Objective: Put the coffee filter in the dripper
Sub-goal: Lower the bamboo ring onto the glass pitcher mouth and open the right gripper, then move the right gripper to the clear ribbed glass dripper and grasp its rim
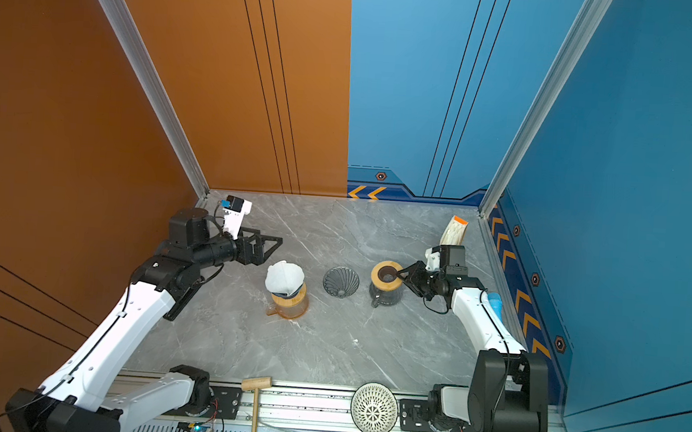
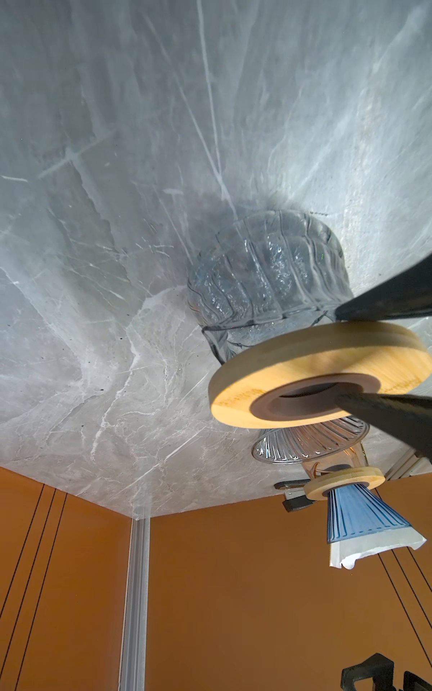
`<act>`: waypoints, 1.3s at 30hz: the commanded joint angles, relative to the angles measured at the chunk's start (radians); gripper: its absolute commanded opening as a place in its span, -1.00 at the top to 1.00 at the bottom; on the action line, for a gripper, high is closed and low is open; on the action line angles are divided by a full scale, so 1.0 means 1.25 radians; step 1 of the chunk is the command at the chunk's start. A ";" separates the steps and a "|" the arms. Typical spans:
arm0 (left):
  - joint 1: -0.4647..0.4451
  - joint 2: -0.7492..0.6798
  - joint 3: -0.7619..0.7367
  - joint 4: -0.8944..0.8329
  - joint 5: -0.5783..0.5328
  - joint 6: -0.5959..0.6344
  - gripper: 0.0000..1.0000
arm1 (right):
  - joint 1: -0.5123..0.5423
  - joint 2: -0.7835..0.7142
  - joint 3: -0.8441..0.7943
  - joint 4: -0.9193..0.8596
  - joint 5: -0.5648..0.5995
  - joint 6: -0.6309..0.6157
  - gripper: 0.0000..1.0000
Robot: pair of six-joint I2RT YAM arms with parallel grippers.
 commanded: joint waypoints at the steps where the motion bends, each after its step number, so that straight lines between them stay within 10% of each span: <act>1: -0.006 -0.014 0.021 -0.020 -0.011 0.005 -0.96 | -0.005 -0.026 0.006 -0.046 0.033 -0.022 0.37; 16: -0.003 -0.017 0.046 -0.037 -0.016 0.025 -0.96 | 0.057 -0.121 0.142 -0.256 0.211 -0.088 0.19; 39: 0.079 -0.085 -0.046 -0.092 0.013 0.047 -0.96 | 0.527 -0.073 0.153 -0.170 0.618 0.340 -0.08</act>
